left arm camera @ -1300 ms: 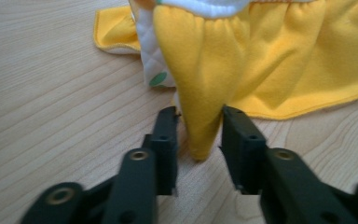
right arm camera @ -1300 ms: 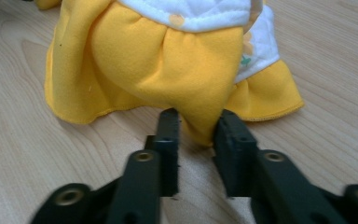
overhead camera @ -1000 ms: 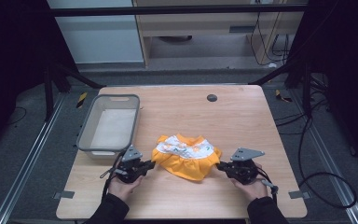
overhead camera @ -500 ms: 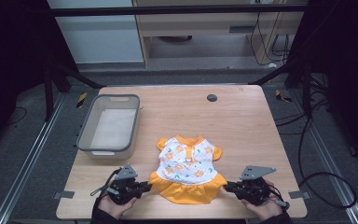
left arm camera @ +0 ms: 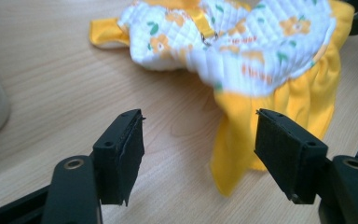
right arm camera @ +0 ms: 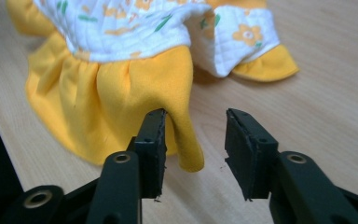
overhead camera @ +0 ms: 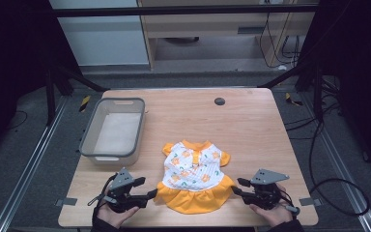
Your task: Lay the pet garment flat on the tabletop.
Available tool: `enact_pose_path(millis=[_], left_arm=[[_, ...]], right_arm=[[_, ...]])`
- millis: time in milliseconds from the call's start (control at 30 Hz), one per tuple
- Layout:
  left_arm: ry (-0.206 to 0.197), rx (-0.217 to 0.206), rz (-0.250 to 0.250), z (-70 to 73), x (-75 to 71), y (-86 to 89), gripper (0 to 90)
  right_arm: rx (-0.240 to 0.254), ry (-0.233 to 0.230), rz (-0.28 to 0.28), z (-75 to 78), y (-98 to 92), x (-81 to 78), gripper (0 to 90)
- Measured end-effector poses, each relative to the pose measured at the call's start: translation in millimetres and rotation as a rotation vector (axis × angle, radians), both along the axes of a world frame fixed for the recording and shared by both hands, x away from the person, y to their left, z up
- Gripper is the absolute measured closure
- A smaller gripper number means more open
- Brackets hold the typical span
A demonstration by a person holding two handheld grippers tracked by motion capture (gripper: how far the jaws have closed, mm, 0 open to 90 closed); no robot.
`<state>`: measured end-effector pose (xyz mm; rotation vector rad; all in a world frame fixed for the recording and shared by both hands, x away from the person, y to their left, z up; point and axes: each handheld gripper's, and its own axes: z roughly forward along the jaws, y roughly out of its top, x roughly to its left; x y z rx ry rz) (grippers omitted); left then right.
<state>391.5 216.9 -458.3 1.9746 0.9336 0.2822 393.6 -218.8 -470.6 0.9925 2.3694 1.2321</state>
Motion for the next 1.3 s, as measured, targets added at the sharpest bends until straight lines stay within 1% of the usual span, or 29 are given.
enact_pose_path(millis=[67, 100, 167, 200, 233, 300, 400, 467, 533, 600, 633, 667, 700, 733, 767, 800, 867, 933, 967, 1000, 1033, 1067, 1100, 1133, 1200, 1233, 1300], left_arm=[[-0.011, -0.011, 0.009, 2.7, 0.7, 2.1, 31.1], [-0.02, -0.016, 0.022, 4.1, 1.3, 2.6, 31.1], [-0.029, -0.016, 0.027, 6.8, 4.3, 3.1, 31.1], [-0.035, -0.017, 0.039, 9.1, 7.2, 2.6, 31.1], [-0.045, -0.013, 0.041, 11.3, 10.4, 2.0, 31.3], [-0.065, -0.001, 0.051, 15.4, 17.5, 1.2, 31.5], [-0.084, -0.005, 0.086, 20.7, 34.6, -1.0, 32.7], [-0.101, -0.004, 0.103, 23.7, 48.6, -4.6, 33.9], [-0.104, 0.014, 0.116, 26.9, 65.0, -10.8, 34.5], [-0.111, 0.03, 0.13, 28.4, 76.8, -16.9, 35.6], [-0.111, 0.046, 0.13, 29.3, 85.1, -20.9, 36.2], [-0.114, 0.046, 0.134, 29.3, 89.8, -23.7, 36.9], [-0.117, 0.055, 0.14, 29.4, 97.2, -27.9, 38.1], [-0.118, 0.067, 0.143, 29.1, 101.7, -30.4, 38.1], [-0.12, 0.081, 0.147, 27.8, 108.8, -34.6, 38.4], [-0.116, 0.081, 0.149, 26.0, 114.4, -37.6, 39.1], [-0.106, 0.107, 0.158, 21.4, 125.3, -43.7, 39.7], [-0.092, 0.132, 0.165, 13.8, 135.6, -48.2, 41.2], [-0.079, 0.145, 0.168, 10.6, 139.5, -50.1, 41.6], [-0.061, 0.148, 0.176, 4.2, 145.3, -53.3, 41.8], [-0.047, 0.159, 0.169, 0.9, 148.4, -54.6, 43.1], [-0.031, 0.156, 0.171, -5.3, 152.4, -58.5, 43.1], [-0.021, 0.169, 0.168, -10.2, 155.0, -61.4, 43.1], [-0.009, 0.181, 0.169, -15.0, 157.5, -63.8, 43.1], [0.022, 0.189, 0.164, -22.8, 160.8, -67.2, 43.1], [0.032, 0.211, 0.163, -28.2, 162.3, -69.4, 43.3], [0.048, 0.235, 0.16, -33.9, 163.8, -71.6, 43.3]], right_arm=[[0.011, -0.016, -0.007, 2.7, -0.9, 0.3, 56.1], [0.018, -0.028, -0.01, 4.2, -1.1, 0.6, 55.5], [0.027, -0.044, -0.01, 7.0, -1.0, 1.8, 53.3], [0.032, -0.054, -0.015, 8.5, -0.8, 2.8, 52.0], [0.04, -0.071, -0.024, 11.6, 0.2, 7.3, 50.2], [0.042, -0.075, -0.03, 12.6, 0.7, 9.3, 49.6], [0.049, -0.089, -0.047, 16.3, 2.4, 21.1, 49.3], [0.049, -0.092, -0.064, 17.8, 3.4, 30.0, 49.2], [0.059, -0.093, -0.092, 19.3, 5.0, 44.0, 49.1], [0.067, -0.092, -0.118, 20.4, 6.4, 56.8, 49.1], [0.067, -0.09, -0.127, 20.4, 7.1, 61.8, 49.1], [0.064, -0.089, -0.14, 20.0, 8.5, 69.9, 49.1], [0.064, -0.08, -0.157, 18.4, 11.0, 81.9, 48.9], [0.064, -0.08, -0.157, 18.4, 11.0, 81.9, 48.9], [0.065, -0.076, -0.161, 17.4, 12.0, 86.3, 48.9], [0.059, -0.076, -0.166, 15.4, 13.7, 92.9, 48.7], [0.052, -0.069, -0.175, 11.0, 16.7, 101.9, 48.5], [0.045, -0.059, -0.178, 5.4, 20.1, 109.2, 48.4], [0.041, -0.052, -0.179, 2.2, 22.0, 112.1, 48.4], [0.038, -0.048, -0.178, -0.5, 23.3, 114.3, 48.4], [0.024, -0.024, -0.173, -8.1, 26.9, 119.0, 48.3], [0.024, -0.024, -0.173, -8.1, 26.9, 119.0, 48.3], [0.011, -0.011, -0.171, -12.5, 28.8, 121.4, 48.2], [-0.002, -0.007, -0.168, -15.7, 29.9, 123.1, 48.2], [-0.012, 0.011, -0.165, -20.0, 31.9, 124.3, 48.5], [-0.017, 0.018, -0.163, -22.0, 32.6, 124.5, 48.9], [-0.026, 0.029, -0.16, -26.2, 34.2, 124.8, 50.6]])
